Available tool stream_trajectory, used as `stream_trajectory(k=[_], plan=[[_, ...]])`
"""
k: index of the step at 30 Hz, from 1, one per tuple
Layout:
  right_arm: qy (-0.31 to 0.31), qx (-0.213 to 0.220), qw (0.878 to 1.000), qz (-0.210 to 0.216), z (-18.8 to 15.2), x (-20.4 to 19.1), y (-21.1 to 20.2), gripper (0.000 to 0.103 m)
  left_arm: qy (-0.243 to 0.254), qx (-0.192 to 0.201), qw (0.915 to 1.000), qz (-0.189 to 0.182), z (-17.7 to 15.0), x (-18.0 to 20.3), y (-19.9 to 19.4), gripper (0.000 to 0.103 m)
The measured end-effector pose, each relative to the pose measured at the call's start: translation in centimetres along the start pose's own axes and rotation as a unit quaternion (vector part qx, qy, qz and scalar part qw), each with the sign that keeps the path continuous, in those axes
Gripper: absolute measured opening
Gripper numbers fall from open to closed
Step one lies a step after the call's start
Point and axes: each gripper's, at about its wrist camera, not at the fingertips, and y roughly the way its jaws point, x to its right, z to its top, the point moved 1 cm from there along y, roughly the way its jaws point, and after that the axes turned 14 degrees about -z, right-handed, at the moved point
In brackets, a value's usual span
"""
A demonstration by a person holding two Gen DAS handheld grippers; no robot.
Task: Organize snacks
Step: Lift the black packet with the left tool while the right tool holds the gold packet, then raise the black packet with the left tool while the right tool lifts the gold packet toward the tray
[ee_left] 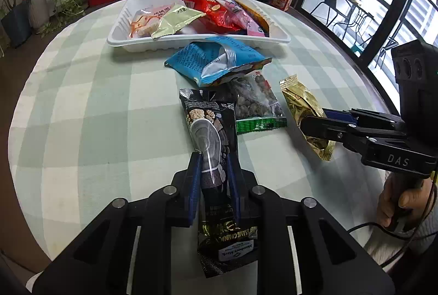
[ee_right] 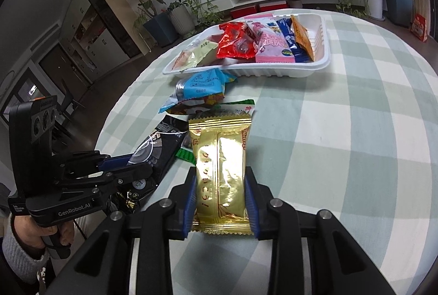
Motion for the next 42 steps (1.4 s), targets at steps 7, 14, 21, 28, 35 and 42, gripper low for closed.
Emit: stream_trajectory(k=[7, 14, 21, 28, 35, 42], plan=[[0.018, 0.002, 1.0, 0.007, -0.2, 0.5, -0.6, 0.034, 0.0, 0.007, 0.9999, -0.01, -0.5, 0.5, -0.8, 0.015], [0.037, 0.006, 0.999, 0.021, -0.3, 1.2, -1.3, 0.035, -0.006, 0.01, 0.9996, -0.027, -0.9, 0.7, -1.4, 0.013], [0.049, 0.01, 0.998, 0.032, -0.2, 1.5, -1.9, 0.035, -0.016, 0.019, 0.9988, -0.043, -0.9, 0.8, -2.2, 0.01], [0.062, 0.013, 0.997, 0.038, 0.0, 1.9, -2.2, 0.035, -0.019, 0.018, 0.9984, -0.049, -1.1, 0.8, -2.4, 0.009], [0.063, 0.008, 0.997, 0.038, -0.1, 2.0, -2.2, 0.035, -0.04, -0.004, 0.9971, -0.065, -1.6, -0.2, -1.4, 0.011], [0.063, 0.003, 0.997, 0.039, -0.2, 2.0, -1.9, 0.037, -0.008, -0.034, 0.9976, -0.06, -2.3, 1.4, 0.0, 0.042]])
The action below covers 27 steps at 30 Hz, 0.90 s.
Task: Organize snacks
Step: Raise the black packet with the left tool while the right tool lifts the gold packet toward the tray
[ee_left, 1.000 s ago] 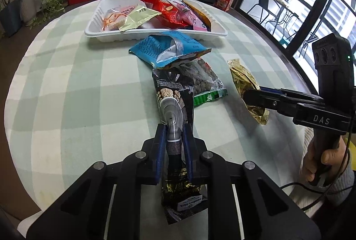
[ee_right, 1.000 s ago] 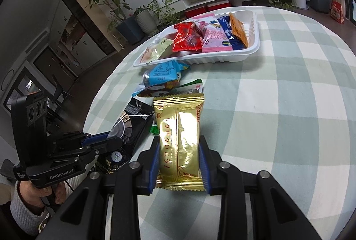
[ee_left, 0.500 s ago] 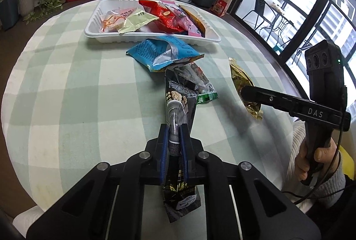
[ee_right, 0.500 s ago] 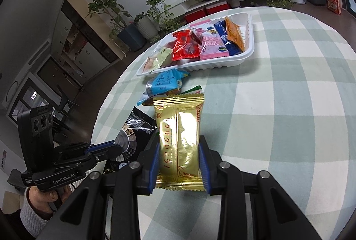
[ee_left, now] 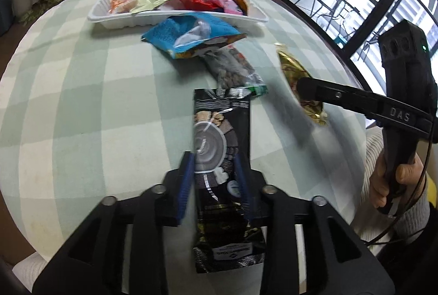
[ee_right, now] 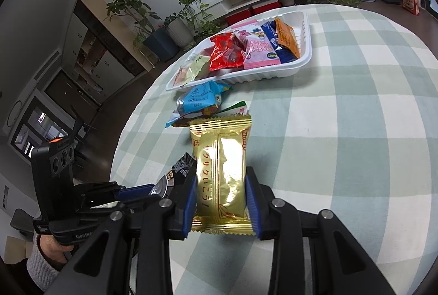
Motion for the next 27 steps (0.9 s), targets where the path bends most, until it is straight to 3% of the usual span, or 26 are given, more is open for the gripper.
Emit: stream_trajectory(k=[1, 2, 6, 10, 13, 17, 27], plan=[[0.0, -0.001, 1.0, -0.001, 0.0, 0.0, 0.0, 0.037, 0.005, -0.004, 0.9999, -0.007, 0.0, 0.4, 0.2, 0.055], [0.0, -0.002, 1.0, -0.001, -0.1, 0.0, 0.1, 0.037, 0.014, -0.009, 0.9998, -0.006, -0.1, 0.8, 0.5, 0.061], [0.002, -0.003, 1.0, -0.001, -0.1, 0.1, 0.2, 0.037, 0.079, -0.029, 0.9951, 0.051, -0.5, 2.8, 1.8, 0.062], [0.005, -0.001, 1.0, -0.001, -0.2, 0.2, 0.2, 0.037, 0.104, -0.029, 0.9908, 0.082, -0.9, 3.5, 2.4, 0.064], [0.006, -0.001, 1.0, -0.001, -0.2, 0.3, 0.2, 0.037, 0.1, -0.026, 0.991, 0.085, -1.0, 3.3, 2.3, 0.062], [0.006, 0.002, 1.0, -0.003, -0.2, 0.3, 0.2, 0.039, 0.092, -0.018, 0.9914, 0.091, -0.6, 3.1, 2.2, 0.042], [-0.028, 0.0, 0.999, -0.029, -0.5, -0.4, 0.4, 0.041, 0.085, -0.015, 0.9922, 0.09, -0.3, 2.7, 2.0, 0.032]])
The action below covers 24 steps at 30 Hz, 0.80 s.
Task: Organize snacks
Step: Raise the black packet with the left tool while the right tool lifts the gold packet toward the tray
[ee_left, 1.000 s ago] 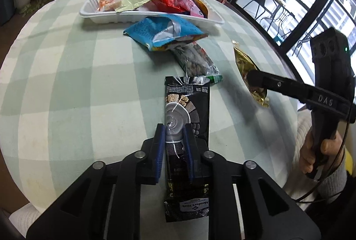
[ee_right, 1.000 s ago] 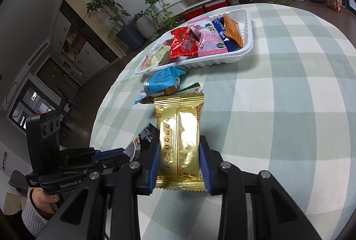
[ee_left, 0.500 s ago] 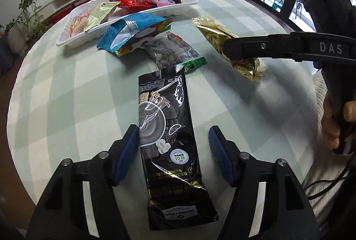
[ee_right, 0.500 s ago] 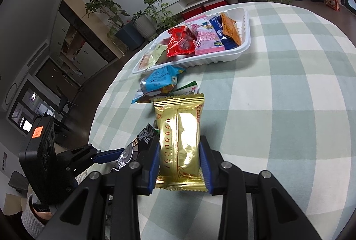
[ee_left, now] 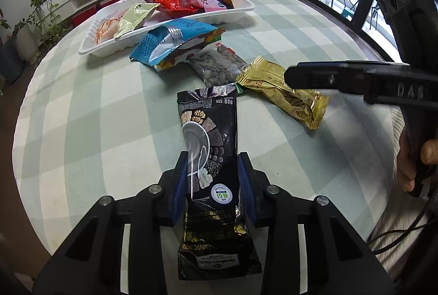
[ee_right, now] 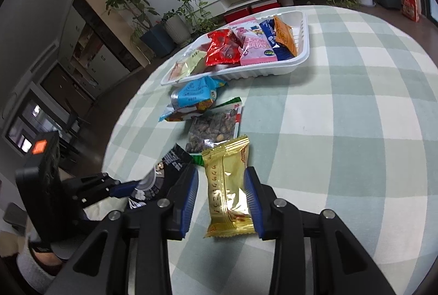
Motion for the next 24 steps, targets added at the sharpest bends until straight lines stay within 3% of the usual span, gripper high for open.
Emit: stream_trajectory(k=[3, 7, 10, 11, 13, 19, 24], plan=[[-0.044, -0.005, 0.999, -0.028, -0.4, -1.3, 0.5, 0.058, -0.005, 0.001, 1.0, -0.005, 0.0, -0.1, -0.1, 0.032], [-0.108, -0.005, 0.99, -0.092, -1.4, -3.0, 1.5, 0.06, -0.006, 0.002, 1.0, -0.007, -0.1, -0.1, -0.2, 0.032], [-0.128, 0.001, 0.985, -0.111, -1.5, -3.3, 1.8, 0.06, -0.003, 0.003, 1.0, -0.005, -0.2, 0.0, -0.2, 0.032], [-0.133, 0.003, 0.984, -0.117, -1.5, -3.3, 1.9, 0.056, -0.003, 0.003, 1.0, -0.005, -0.2, 0.0, -0.2, 0.032], [-0.146, 0.01, 0.98, -0.137, -1.7, -3.3, 2.0, 0.036, -0.003, 0.003, 1.0, -0.007, -0.2, 0.0, -0.2, 0.032], [-0.121, 0.007, 0.987, -0.104, -1.4, -2.6, 1.8, 0.035, -0.016, 0.01, 0.9996, -0.019, -0.2, -0.4, -0.6, 0.024], [-0.058, -0.013, 0.997, -0.04, -1.0, -1.2, 1.5, 0.035, -0.042, 0.02, 0.9979, -0.045, -0.5, -1.1, -1.1, 0.022]])
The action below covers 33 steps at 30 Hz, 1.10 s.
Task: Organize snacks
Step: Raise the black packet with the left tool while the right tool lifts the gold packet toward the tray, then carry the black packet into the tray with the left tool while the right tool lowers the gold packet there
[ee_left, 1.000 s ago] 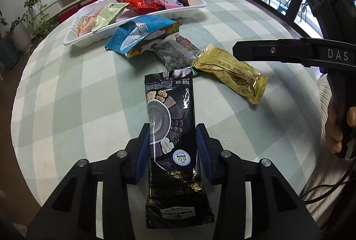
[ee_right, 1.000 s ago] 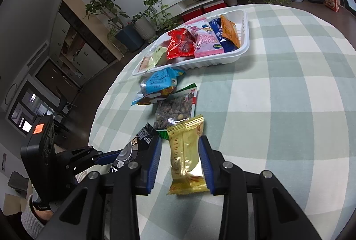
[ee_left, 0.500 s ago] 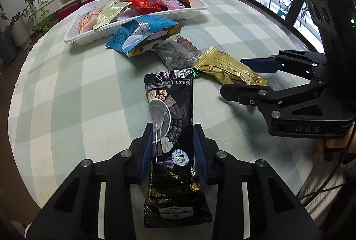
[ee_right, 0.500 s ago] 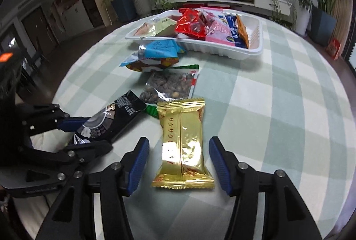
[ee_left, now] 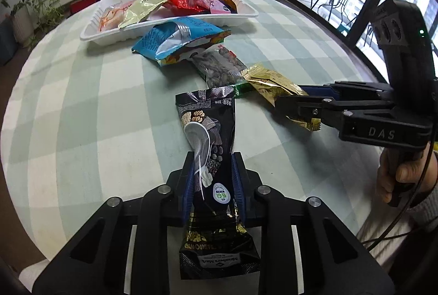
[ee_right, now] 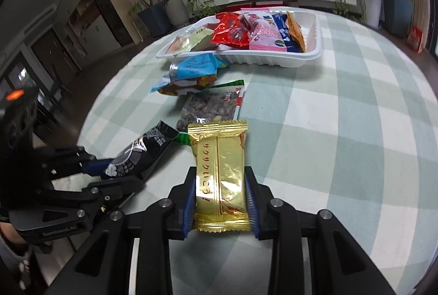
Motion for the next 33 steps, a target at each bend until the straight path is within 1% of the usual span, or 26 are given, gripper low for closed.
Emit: stream_trajectory(k=[2, 5, 10, 13, 17, 26, 33], plan=[[0.026, -0.006, 0.999, 0.027, 0.1, 0.6, 0.0, 0.035, -0.009, 0.002, 0.9999, -0.011, 0.0, -0.3, -0.2, 0.022], [0.049, -0.009, 0.997, 0.055, 0.2, 0.9, -0.1, 0.035, -0.026, 0.013, 0.9992, -0.029, 0.0, -0.7, -0.9, 0.022], [0.066, -0.008, 0.995, 0.077, 0.3, 1.0, -0.8, 0.035, -0.041, 0.027, 0.9976, -0.048, 0.5, -1.1, -2.0, 0.022], [0.076, -0.007, 0.993, 0.086, 0.4, 1.3, -1.1, 0.035, -0.051, 0.042, 0.9962, -0.057, 1.0, -1.6, -3.1, 0.022], [0.096, -0.001, 0.99, 0.1, 1.2, 2.2, -1.6, 0.035, -0.062, 0.064, 0.9942, -0.06, 2.0, -2.5, -4.6, 0.022], [0.111, 0.025, 0.988, 0.103, 4.8, 4.1, -2.9, 0.035, -0.073, 0.105, 0.9902, -0.058, 5.6, -5.3, -7.5, 0.022], [0.11, 0.037, 0.989, 0.096, 8.7, 5.2, -2.6, 0.035, -0.076, 0.121, 0.9878, -0.062, 9.4, -7.5, -7.9, 0.022]])
